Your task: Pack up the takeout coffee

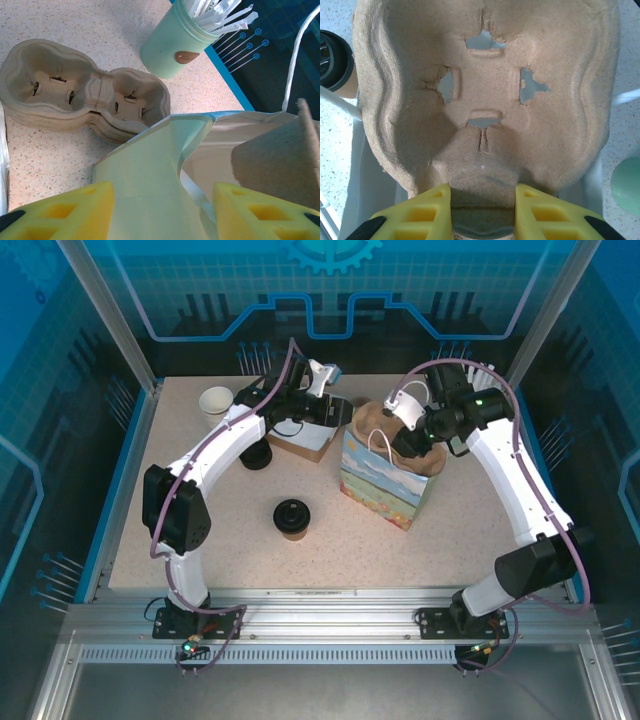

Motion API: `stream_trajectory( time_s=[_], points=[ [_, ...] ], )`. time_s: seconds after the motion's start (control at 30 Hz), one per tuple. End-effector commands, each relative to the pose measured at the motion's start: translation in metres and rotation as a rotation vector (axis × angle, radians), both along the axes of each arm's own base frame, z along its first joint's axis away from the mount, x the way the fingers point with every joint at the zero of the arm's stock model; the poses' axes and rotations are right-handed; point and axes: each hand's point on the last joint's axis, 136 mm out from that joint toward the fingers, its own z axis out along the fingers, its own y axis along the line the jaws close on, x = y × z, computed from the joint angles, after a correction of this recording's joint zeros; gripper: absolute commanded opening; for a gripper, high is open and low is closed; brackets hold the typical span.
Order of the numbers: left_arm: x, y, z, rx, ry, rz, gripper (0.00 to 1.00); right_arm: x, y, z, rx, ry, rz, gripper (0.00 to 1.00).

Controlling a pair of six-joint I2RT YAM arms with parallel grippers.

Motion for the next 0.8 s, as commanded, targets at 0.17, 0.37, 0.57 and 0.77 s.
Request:
stream_trajectory(
  time_s=[0.17, 0.37, 0.57, 0.77],
  points=[
    [0.002, 0.002, -0.007, 0.009, 0.023, -0.005, 0.55, -0.006, -0.006, -0.016, -0.061, 0.076, -0.027, 0.29],
    [0.002, 0.002, -0.007, 0.009, 0.021, -0.004, 0.56, -0.007, -0.005, -0.019, -0.061, 0.094, -0.030, 0.29],
    [0.003, 0.002, -0.008, 0.011, 0.020, -0.002, 0.56, -0.009, -0.007, -0.025, -0.081, 0.115, -0.039, 0.29],
    [0.003, 0.004, -0.010, 0.022, 0.021, 0.001, 0.56, -0.010, -0.006, -0.022, -0.071, 0.111, -0.040, 0.29]
  ],
)
